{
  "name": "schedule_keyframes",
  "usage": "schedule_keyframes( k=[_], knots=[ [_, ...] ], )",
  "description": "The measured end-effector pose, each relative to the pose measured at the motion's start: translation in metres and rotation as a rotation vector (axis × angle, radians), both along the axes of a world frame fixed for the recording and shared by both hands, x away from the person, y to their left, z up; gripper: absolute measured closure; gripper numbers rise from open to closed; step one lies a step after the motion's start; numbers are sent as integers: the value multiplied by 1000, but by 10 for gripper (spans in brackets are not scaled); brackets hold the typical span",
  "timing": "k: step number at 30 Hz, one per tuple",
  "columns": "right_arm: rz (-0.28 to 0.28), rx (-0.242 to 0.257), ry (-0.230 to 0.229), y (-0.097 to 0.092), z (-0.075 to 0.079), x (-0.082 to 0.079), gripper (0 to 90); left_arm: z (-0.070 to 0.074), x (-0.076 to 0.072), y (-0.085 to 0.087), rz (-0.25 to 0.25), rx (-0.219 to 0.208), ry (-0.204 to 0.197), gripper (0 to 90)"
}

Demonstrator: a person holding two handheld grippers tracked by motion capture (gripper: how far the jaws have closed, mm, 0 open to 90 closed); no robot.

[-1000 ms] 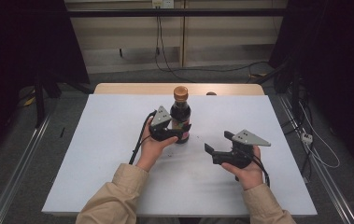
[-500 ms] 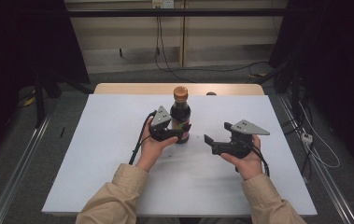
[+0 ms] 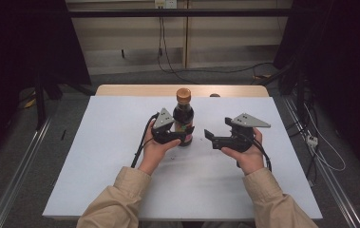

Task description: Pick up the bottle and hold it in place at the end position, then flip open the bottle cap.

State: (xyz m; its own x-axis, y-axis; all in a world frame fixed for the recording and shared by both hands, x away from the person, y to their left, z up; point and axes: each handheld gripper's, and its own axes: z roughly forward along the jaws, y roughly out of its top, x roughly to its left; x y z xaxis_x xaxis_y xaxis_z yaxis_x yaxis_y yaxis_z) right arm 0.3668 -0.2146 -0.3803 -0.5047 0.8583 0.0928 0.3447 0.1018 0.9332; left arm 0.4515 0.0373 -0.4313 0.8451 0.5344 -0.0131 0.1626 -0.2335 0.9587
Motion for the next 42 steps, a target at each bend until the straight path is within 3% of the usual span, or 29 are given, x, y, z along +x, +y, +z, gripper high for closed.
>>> schedule_keyframes(
  k=[15, 30, 37, 42],
  knots=[
    [-6, 13, 7, -4, 6, 12, 76, -1, 1, 1, -4, -2, -4, 298],
    [22, -12, -4, 5, 18, 22, 84, 0, 1, 1, -7, 3, -2, 298],
    [24, -10, -13, 5, 24, 26, 174, -1, 0, 1, -3, -1, 0, 298],
    [53, 15, -18, 7, 29, 29, 406, -1, 1, 1, -4, -1, -1, 298]
  ],
)
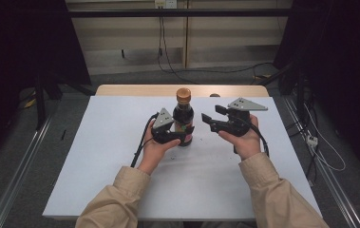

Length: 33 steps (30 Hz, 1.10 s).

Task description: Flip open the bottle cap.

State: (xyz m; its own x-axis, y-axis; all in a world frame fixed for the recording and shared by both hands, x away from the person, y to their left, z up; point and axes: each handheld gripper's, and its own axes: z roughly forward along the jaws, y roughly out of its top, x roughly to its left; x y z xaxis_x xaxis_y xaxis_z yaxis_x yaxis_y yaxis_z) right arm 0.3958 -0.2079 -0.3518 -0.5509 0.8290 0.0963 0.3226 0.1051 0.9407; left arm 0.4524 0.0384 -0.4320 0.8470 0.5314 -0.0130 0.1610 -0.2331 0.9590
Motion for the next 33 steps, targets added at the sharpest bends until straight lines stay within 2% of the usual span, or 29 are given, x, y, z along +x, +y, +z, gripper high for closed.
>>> schedule_keyframes(
  k=[2, 5, 9, 12, 15, 18, 22, 24, 29, 33],
  knots=[
    [19, 0, 8, 2, 4, 1, 463, 0, 0, 0, -2, -2, 1, 298],
    [23, -24, -12, 5, 10, 1, 528, 0, 0, 0, -3, -1, 1, 298],
    [42, -10, -23, 8, 18, 3, 565, 0, 0, 0, -1, 0, 2, 298],
    [58, -9, -4, 10, 22, 5, 598, 0, 0, 0, -1, -1, 2, 298],
    [83, 7, 27, 13, 26, 7, 697, 0, 0, -1, -1, -2, 3, 298],
    [82, 13, 19, 15, 29, 8, 776, 0, 0, -1, 3, 3, 7, 298],
    [88, 29, 30, 13, 31, 11, 889, 1, -1, 0, 5, 5, 11, 298],
    [97, 41, 37, 12, 33, 12, 900, 1, -1, -1, 7, 4, 13, 298],
    [124, 3, 44, 15, 40, 15, 900, 1, -1, -1, 9, 7, 17, 299],
    [148, 10, 47, 20, 46, 17, 900, 1, -1, -1, 9, 1, 14, 301]
  ],
)
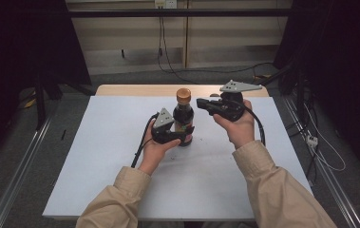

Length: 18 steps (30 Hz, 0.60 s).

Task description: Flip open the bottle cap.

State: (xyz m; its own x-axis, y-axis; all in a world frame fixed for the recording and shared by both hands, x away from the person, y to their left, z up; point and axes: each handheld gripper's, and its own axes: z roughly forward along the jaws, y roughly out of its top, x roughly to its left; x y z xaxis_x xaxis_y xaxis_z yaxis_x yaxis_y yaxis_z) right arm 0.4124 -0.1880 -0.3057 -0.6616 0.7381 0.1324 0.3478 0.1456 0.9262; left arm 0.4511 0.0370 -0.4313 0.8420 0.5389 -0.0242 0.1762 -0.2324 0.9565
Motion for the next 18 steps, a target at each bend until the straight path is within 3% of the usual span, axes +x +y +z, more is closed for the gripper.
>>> schedule_keyframes(
  k=[11, 18],
  knots=[
    [35, -22, -13, 10, 8, 4, 900, -1, 1, 0, -3, -9, 0, 304],
    [58, -63, -27, 12, 14, 8, 900, -1, 1, 0, -2, -15, 6, 306]
  ],
)
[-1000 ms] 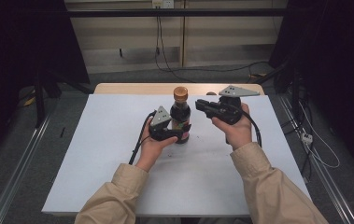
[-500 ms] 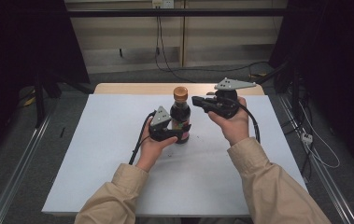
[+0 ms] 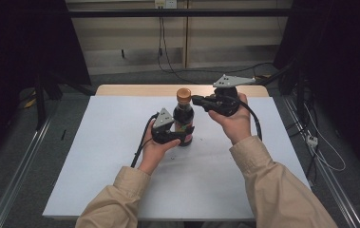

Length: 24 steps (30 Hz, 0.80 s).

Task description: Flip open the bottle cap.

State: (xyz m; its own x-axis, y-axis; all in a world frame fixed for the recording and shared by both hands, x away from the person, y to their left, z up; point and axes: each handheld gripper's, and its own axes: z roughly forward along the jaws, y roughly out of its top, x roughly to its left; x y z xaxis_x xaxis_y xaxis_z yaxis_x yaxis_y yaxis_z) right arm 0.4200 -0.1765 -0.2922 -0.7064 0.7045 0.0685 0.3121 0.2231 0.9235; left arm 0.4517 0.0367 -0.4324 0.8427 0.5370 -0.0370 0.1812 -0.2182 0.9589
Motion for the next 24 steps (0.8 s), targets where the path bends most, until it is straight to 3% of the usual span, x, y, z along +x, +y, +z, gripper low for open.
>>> schedule_keyframes(
  k=[6, 20, 21, 22, 23, 24],
  knots=[
    [26, -25, -2, 3, 9, 2, 900, 0, 1, 1, -2, -1, 11, 308],
    [21, -51, 1, 9, 13, 4, 900, 2, 0, 1, 20, 10, 30, 320],
    [22, -17, -15, 8, 14, 4, 900, 2, 0, 0, 10, 18, 23, 320],
    [33, 81, -25, 6, 19, 3, 900, 2, -1, -2, 14, 29, 12, 320],
    [26, 148, -54, 5, 28, 1, 900, 3, -4, -5, 21, 36, -6, 320],
    [30, 117, -81, 9, 39, -1, 900, 4, -6, -9, 32, 52, -15, 319]
  ],
)
